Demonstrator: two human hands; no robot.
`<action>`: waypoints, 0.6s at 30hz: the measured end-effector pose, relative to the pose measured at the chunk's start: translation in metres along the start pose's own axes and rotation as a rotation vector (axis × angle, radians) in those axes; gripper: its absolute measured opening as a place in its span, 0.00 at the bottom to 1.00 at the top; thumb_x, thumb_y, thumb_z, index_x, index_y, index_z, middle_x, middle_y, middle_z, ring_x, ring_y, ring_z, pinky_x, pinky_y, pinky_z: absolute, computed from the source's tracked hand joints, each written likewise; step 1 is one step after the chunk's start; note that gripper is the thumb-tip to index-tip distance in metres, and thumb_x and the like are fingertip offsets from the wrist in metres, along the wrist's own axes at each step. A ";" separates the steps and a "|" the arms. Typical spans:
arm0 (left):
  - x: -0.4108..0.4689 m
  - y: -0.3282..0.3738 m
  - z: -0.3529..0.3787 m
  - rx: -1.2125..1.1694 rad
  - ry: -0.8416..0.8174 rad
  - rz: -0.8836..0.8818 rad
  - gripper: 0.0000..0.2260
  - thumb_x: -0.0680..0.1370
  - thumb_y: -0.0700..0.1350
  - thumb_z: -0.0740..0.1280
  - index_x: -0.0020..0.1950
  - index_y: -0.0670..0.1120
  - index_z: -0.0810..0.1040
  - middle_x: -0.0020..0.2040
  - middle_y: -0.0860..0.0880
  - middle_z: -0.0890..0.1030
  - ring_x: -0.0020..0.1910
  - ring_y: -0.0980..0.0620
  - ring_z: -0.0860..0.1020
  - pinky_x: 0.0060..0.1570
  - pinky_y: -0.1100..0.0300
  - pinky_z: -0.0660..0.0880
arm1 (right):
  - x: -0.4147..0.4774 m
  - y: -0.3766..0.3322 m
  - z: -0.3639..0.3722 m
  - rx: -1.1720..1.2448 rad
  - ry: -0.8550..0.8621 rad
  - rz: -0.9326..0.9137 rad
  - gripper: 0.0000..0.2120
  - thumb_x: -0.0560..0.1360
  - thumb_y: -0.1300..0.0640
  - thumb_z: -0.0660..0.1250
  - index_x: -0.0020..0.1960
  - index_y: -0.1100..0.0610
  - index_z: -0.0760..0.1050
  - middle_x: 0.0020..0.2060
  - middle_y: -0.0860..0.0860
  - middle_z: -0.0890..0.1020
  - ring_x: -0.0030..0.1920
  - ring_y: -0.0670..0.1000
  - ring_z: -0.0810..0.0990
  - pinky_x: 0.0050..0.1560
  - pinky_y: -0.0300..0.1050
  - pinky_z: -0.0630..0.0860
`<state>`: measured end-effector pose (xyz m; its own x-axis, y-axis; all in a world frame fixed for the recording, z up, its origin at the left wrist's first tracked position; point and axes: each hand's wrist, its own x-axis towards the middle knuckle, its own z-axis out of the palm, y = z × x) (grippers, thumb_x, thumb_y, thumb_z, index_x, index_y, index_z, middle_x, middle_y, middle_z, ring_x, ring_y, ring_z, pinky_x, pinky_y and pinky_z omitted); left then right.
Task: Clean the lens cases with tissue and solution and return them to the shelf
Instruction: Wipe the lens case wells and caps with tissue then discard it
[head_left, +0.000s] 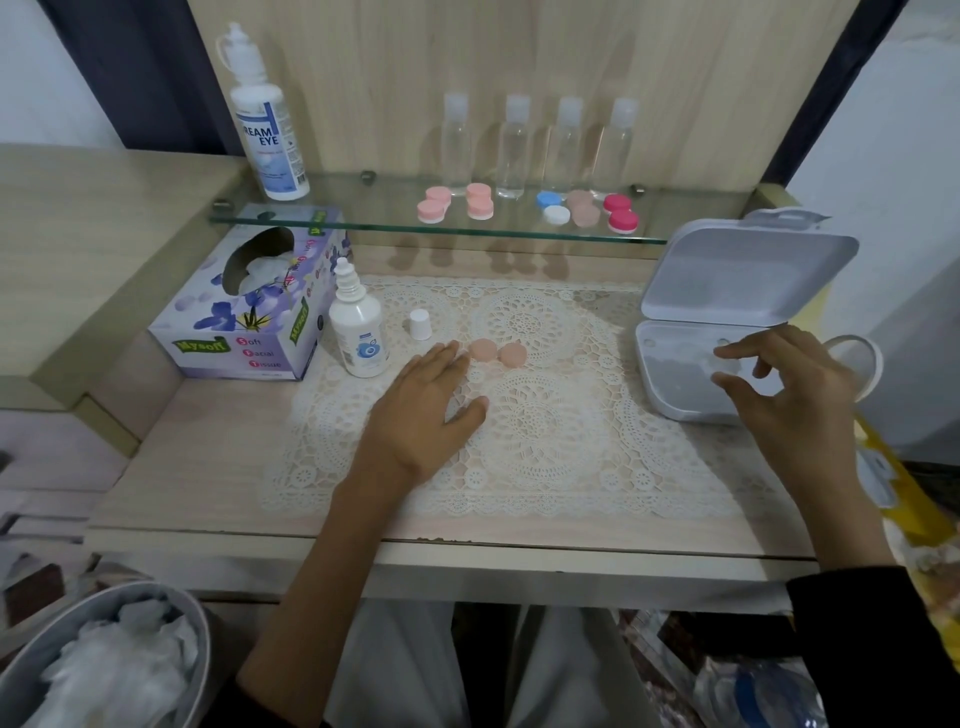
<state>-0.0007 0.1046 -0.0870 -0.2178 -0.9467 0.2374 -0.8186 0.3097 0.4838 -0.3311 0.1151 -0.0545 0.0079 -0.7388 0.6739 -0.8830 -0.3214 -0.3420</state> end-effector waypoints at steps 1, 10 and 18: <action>0.000 0.000 0.000 -0.002 -0.001 0.000 0.26 0.80 0.55 0.59 0.76 0.47 0.60 0.77 0.52 0.56 0.75 0.59 0.51 0.69 0.69 0.41 | 0.000 0.000 0.000 -0.002 -0.002 0.008 0.13 0.67 0.66 0.77 0.49 0.60 0.80 0.45 0.55 0.81 0.39 0.49 0.71 0.41 0.44 0.70; 0.000 0.001 -0.001 -0.006 0.005 0.002 0.26 0.80 0.54 0.59 0.76 0.47 0.59 0.77 0.52 0.56 0.75 0.59 0.50 0.68 0.70 0.39 | 0.001 -0.013 0.006 0.040 0.012 0.133 0.14 0.71 0.53 0.75 0.53 0.59 0.80 0.49 0.54 0.79 0.46 0.50 0.72 0.43 0.36 0.64; 0.000 -0.001 0.000 -0.014 0.009 0.003 0.26 0.80 0.54 0.59 0.76 0.47 0.60 0.77 0.52 0.57 0.75 0.59 0.51 0.68 0.71 0.39 | 0.004 -0.076 0.034 0.324 -0.082 0.087 0.13 0.72 0.51 0.74 0.52 0.57 0.81 0.44 0.49 0.77 0.40 0.43 0.72 0.42 0.26 0.65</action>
<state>-0.0001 0.1042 -0.0879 -0.2158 -0.9449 0.2462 -0.8103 0.3140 0.4948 -0.2477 0.1164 -0.0478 -0.0115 -0.8127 0.5826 -0.6873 -0.4167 -0.5949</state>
